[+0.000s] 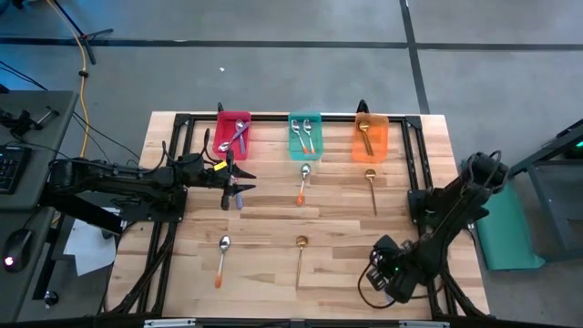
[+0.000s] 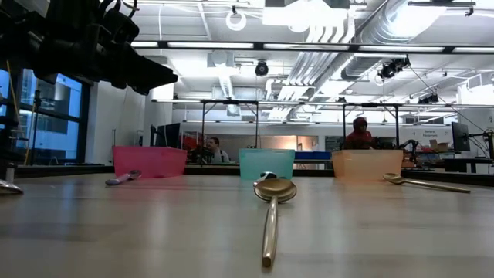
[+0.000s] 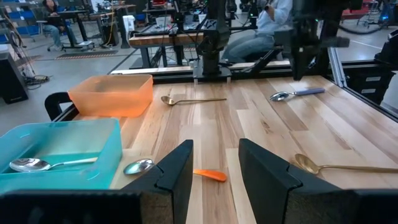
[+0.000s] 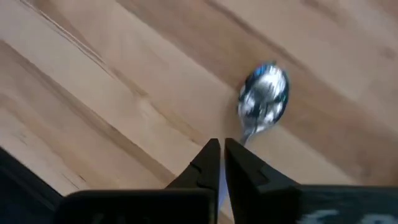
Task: Sort silverware by color (type)
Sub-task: Put the violet spoon into the red bin
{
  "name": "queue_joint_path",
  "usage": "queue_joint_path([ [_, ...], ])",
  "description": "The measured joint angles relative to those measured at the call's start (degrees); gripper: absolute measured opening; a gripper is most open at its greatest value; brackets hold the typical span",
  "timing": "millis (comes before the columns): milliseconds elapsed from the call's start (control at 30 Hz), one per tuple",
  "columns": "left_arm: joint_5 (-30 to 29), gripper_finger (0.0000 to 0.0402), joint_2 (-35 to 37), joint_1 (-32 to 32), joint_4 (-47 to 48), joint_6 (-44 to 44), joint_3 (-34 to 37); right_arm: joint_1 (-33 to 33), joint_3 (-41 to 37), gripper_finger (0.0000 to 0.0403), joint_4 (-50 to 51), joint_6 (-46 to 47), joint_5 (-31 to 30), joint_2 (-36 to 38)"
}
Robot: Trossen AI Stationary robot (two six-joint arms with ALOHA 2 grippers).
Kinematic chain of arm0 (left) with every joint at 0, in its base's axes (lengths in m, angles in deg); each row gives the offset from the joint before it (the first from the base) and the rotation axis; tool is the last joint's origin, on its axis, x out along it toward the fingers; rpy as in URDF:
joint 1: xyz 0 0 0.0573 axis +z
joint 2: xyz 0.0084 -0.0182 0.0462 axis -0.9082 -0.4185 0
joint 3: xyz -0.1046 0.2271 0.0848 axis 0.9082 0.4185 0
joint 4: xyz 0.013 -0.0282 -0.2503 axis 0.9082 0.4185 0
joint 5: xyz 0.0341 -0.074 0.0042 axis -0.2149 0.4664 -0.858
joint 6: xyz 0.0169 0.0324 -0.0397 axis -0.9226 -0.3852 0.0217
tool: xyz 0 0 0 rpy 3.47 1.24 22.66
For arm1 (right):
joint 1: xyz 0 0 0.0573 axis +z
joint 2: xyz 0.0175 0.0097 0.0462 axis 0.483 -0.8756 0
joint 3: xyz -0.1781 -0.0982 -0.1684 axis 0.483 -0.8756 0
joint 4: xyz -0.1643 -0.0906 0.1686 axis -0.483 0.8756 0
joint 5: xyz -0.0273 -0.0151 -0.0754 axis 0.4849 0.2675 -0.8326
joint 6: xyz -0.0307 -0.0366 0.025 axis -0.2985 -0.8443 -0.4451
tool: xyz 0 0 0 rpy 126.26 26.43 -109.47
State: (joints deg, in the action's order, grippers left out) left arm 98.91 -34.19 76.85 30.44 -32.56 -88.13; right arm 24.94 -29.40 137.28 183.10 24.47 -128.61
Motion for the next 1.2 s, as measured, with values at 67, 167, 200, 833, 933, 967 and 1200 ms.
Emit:
queue_joint_path([
  [67,0.0,0.0122,0.0,0.0,0.0,0.0,0.0,-0.2,1.0,0.0026,0.2,1.3,1.9,-2.0],
  [167,0.0,0.0122,0.0,0.0,0.0,0.0,0.0,-0.9,1.5,0.006,0.4,2.4,5.1,-4.7],
  [200,0.0,0.0122,0.0,0.0,0.0,0.0,0.0,-1.2,1.5,0.0073,0.4,2.9,6.1,-5.4],
  [833,0.0,0.0122,0.0,0.0,0.3,0.0,0.0,-7.1,1.6,0.0095,1.5,1.3,9.1,-11.3],
  [933,0.0,0.0122,0.0,0.0,0.5,0.0,0.0,-7.1,1.6,0.0077,1.2,0.0,8.8,-11.6],
  [967,0.0,0.0122,0.0,0.0,0.5,0.0,0.0,-7.1,1.6,0.007,0.9,-0.5,8.1,-11.6],
  [1200,0.0,0.0122,0.0,0.0,0.5,0.2,0.0,-8.1,1.5,0.001,-3.8,-8.6,3.6,-11.6],
])
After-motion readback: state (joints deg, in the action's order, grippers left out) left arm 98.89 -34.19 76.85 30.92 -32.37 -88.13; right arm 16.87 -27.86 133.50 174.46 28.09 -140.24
